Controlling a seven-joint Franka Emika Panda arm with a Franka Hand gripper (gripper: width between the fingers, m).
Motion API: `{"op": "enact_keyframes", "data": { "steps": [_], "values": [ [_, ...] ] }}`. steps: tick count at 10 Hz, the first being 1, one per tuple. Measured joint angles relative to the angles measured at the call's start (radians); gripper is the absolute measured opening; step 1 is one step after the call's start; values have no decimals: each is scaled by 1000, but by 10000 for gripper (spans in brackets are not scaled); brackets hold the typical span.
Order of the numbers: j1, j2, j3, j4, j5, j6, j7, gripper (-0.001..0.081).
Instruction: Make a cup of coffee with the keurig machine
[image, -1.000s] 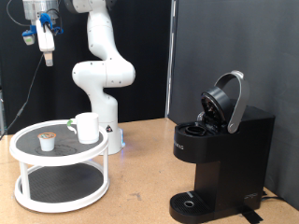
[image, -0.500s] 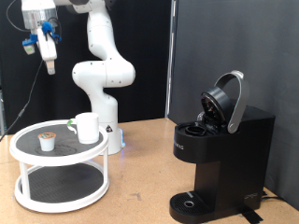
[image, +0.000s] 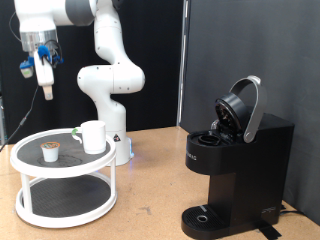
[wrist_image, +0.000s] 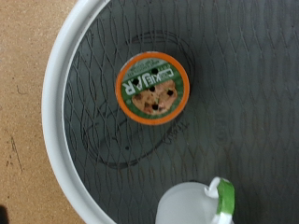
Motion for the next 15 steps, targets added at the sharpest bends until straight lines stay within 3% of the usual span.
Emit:
{"op": "enact_keyframes", "data": {
  "steps": [8, 15],
  "values": [
    [0, 140, -30, -79, 0, 215, -2, 809],
    [-8, 163, -30, -172, -19, 348, 0, 809]
  ]
}}
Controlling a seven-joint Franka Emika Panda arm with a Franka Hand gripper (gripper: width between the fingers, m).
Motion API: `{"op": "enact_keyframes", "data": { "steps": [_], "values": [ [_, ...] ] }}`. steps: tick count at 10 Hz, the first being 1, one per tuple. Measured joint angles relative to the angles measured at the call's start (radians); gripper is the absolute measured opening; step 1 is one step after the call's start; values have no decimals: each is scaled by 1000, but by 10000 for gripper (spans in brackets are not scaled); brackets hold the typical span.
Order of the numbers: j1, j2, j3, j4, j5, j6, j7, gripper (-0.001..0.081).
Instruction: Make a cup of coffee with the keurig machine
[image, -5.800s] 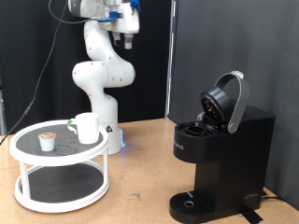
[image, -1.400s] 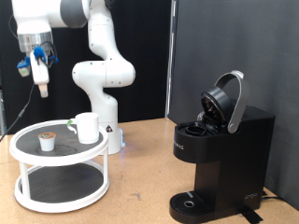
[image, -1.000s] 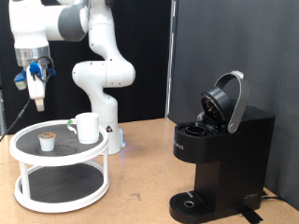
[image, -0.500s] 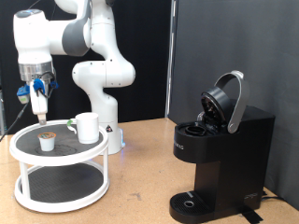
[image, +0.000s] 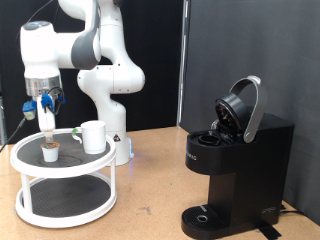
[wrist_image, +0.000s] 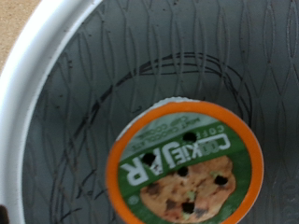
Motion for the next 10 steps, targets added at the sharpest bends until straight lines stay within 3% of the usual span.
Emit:
{"op": "enact_keyframes", "data": {
  "steps": [10],
  "values": [
    [-25, 59, 0, -52, -25, 112, 0, 809]
  ]
}}
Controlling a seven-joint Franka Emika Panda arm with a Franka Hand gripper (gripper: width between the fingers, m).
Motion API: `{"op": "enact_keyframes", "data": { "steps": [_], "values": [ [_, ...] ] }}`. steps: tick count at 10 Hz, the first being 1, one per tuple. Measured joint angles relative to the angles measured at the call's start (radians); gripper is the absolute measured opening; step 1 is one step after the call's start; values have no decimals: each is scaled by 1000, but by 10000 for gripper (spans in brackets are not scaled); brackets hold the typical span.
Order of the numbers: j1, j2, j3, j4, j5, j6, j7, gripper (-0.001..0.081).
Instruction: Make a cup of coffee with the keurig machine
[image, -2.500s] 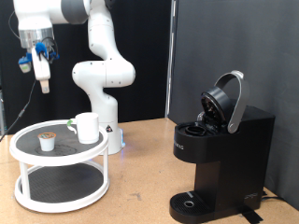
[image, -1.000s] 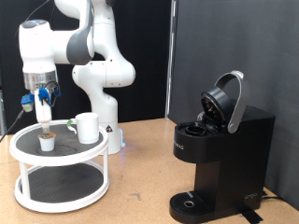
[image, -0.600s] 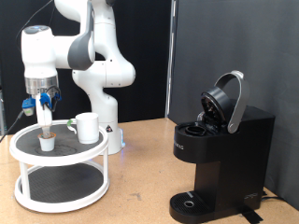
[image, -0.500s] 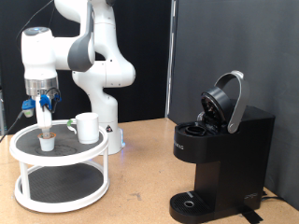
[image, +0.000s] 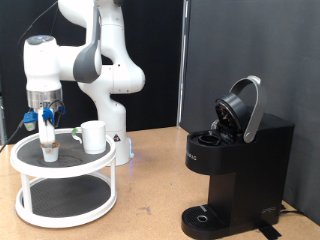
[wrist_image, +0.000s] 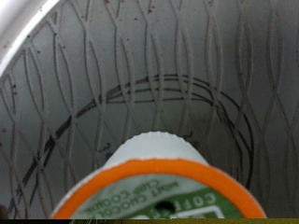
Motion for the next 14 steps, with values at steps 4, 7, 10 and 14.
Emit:
{"op": "enact_keyframes", "data": {
  "steps": [4, 7, 10, 14],
  "values": [
    [0, 18, 0, 0, 0, 20, 6, 708],
    [0, 20, 0, 0, 1, 24, 12, 454],
    [0, 20, 0, 1, 5, 23, 11, 454],
    [0, 2, 0, 21, 55, -23, -20, 455]
  ]
}}
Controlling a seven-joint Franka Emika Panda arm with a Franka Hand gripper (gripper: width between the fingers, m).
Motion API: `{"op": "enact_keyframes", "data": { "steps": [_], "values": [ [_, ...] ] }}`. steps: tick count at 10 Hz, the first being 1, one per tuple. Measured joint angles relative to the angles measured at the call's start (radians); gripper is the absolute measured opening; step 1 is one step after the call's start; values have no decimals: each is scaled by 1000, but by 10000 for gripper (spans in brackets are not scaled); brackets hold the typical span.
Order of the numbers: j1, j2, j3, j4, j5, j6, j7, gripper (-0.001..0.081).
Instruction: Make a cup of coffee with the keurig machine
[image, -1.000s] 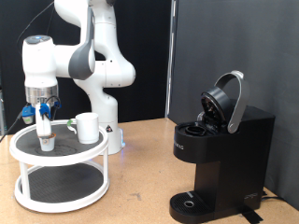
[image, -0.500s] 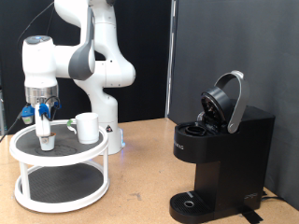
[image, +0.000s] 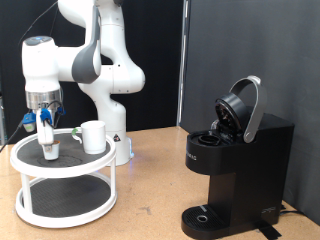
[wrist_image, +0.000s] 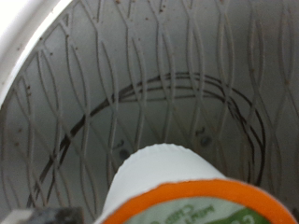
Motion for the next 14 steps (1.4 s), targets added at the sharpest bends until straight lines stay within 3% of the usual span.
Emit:
{"op": "enact_keyframes", "data": {
  "steps": [5, 9, 12, 14],
  "values": [
    [0, -65, 1, 62, 31, -134, -34, 455],
    [3, -77, 1, 64, 51, -147, -34, 455],
    [49, -81, 2, 106, 194, -158, -35, 455],
    [102, -80, 9, 158, 269, -226, -36, 455]
  ]
}}
